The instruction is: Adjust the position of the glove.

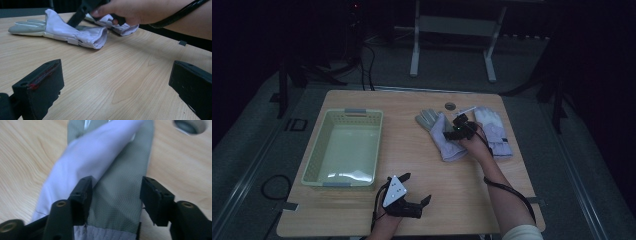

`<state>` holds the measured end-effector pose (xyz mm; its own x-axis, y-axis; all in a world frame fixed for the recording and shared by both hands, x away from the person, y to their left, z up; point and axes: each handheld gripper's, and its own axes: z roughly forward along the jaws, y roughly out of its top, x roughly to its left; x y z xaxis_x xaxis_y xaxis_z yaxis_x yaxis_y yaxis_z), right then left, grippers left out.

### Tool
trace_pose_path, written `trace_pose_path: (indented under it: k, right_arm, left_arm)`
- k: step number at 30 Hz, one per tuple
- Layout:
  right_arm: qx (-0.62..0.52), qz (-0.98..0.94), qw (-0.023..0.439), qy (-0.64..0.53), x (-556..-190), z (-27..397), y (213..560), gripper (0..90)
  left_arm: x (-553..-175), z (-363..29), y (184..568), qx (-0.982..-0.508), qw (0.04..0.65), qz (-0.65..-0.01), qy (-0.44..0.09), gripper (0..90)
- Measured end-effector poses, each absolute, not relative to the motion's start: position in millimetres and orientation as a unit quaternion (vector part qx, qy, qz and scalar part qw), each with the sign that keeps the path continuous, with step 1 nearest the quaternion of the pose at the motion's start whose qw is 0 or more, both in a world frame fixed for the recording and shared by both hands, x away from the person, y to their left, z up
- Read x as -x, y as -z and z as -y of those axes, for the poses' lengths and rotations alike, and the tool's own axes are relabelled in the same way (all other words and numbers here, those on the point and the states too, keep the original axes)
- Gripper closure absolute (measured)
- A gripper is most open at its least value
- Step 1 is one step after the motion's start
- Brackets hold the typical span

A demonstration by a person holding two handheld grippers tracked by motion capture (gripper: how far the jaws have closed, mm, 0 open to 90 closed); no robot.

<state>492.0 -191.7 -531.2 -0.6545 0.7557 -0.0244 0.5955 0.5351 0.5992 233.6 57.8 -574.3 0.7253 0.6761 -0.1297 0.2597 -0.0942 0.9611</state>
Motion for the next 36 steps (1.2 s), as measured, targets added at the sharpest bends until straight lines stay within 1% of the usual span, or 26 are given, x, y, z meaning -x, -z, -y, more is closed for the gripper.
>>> trace_pose_path:
  k: [4,7,12,14,17,18,21,25,27,33,36]
  right_arm:
    - [-0.389,-0.868,0.135,-0.278,-492.7,191.3,539.4,48.0]
    - [-0.373,-0.875,0.137,-0.278,-492.0,191.8,540.8,54.2]
    - [-0.362,-0.88,0.137,-0.275,-490.2,189.0,540.2,72.1]
    - [-0.367,-0.879,0.14,-0.27,-489.1,186.4,539.4,77.2]
    - [-0.396,-0.864,0.133,-0.281,-488.4,187.1,538.1,83.4]
    - [-0.403,-0.859,0.136,-0.285,-487.1,187.4,537.3,84.6]
    - [-0.434,-0.837,0.125,-0.31,-482.2,190.0,531.7,85.7]
    - [-0.462,-0.809,0.139,-0.336,-469.3,191.2,520.3,86.0]
    - [-0.469,-0.796,0.154,-0.349,-460.4,192.3,514.1,85.9]
    - [-0.51,-0.751,0.151,-0.392,-430.9,198.2,497.0,86.0]
    - [-0.516,-0.738,0.162,-0.404,-415.1,195.0,484.8,86.0]
  left_arm:
    - [-233.6,-57.8,574.2,-0.719,0.589,-0.325,-0.176,0.0]
    - [-233.4,-57.6,574.2,-0.719,0.588,-0.325,-0.177,0.0]
    - [-233.3,-57.5,574.2,-0.719,0.588,-0.325,-0.177,0.0]
    - [-233.4,-57.5,574.2,-0.719,0.588,-0.325,-0.177,0.0]
    - [-233.5,-57.6,574.2,-0.719,0.588,-0.326,-0.177,0.0]
    - [-233.5,-57.6,574.2,-0.719,0.588,-0.326,-0.177,0.0]
    - [-233.5,-57.7,574.2,-0.719,0.588,-0.326,-0.176,0.0]
    - [-233.3,-57.5,574.2,-0.719,0.588,-0.325,-0.177,0.0]
    - [-233.4,-57.6,574.2,-0.719,0.588,-0.325,-0.177,0.0]
    - [-233.4,-57.7,574.2,-0.719,0.588,-0.326,-0.177,0.0]
    - [-233.0,-57.3,574.2,-0.719,0.587,-0.326,-0.181,0.0]
